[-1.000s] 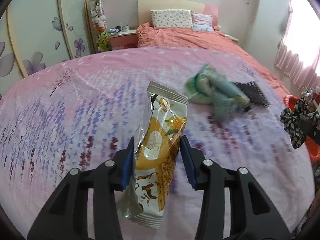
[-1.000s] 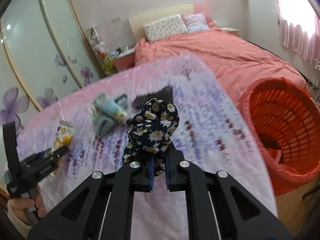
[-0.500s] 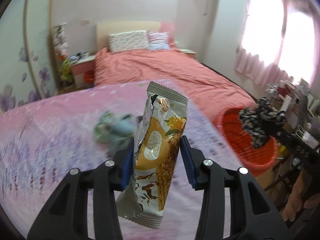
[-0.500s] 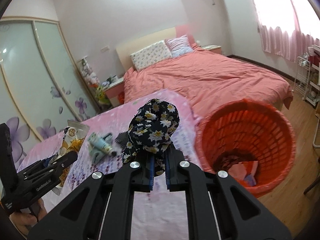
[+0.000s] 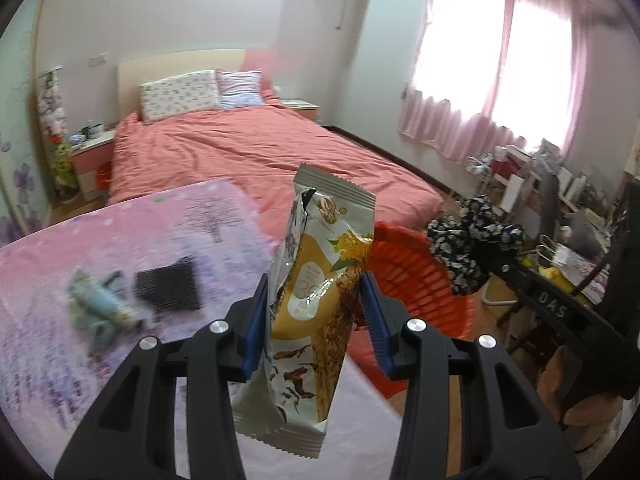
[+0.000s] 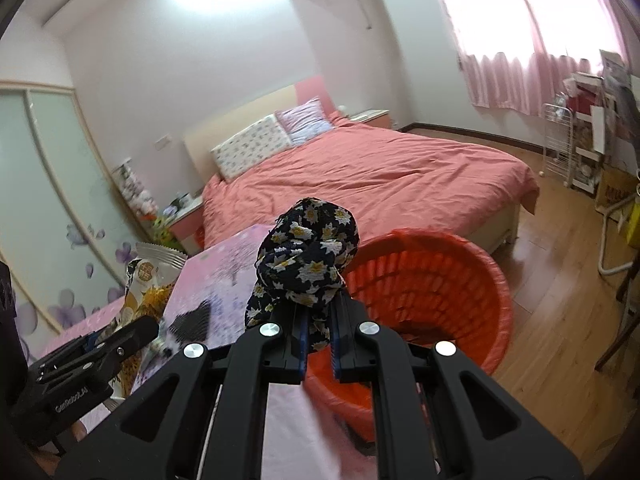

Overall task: Collect trash
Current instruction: 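Carry the wrapper and scrunchie to the orange basket and release both, then move both open grippers back over the bedspread toward the remaining items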

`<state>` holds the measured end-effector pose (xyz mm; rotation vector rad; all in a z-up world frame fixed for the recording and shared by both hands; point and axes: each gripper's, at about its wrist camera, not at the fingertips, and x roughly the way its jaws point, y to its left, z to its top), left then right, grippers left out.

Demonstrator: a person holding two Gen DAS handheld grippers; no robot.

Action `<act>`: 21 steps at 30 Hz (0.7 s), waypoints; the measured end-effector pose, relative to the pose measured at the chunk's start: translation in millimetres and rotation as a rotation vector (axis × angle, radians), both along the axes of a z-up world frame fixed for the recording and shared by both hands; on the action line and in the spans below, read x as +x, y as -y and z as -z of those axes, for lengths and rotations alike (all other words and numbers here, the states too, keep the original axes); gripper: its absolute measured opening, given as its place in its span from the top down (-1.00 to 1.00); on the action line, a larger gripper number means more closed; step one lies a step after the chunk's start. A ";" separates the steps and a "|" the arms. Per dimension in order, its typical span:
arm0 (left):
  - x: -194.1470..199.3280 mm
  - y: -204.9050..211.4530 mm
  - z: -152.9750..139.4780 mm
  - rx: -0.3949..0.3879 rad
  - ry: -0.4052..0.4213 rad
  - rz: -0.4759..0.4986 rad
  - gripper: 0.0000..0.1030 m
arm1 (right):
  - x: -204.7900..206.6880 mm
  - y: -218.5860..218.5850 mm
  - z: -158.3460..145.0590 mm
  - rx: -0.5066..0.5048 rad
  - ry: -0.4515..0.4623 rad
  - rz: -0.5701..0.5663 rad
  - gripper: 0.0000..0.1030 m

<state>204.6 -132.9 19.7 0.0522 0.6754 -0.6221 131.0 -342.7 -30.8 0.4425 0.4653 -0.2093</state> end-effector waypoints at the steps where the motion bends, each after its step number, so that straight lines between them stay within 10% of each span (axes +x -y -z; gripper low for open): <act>1: 0.4 9.7 0.5 -0.006 -0.002 0.017 0.15 | 1.8 3.9 1.1 0.003 -0.001 0.006 0.83; 11: 30.8 81.9 23.0 -0.014 -0.037 0.099 0.06 | 20.8 51.3 16.8 0.065 -0.011 0.057 0.75; 16: 55.2 97.1 50.1 0.019 -0.077 0.064 -0.24 | 34.8 61.9 39.2 0.068 -0.054 0.074 0.00; 21: 67.1 84.4 71.4 0.057 -0.103 0.013 -0.28 | 32.1 58.3 53.1 0.065 -0.097 0.075 -0.08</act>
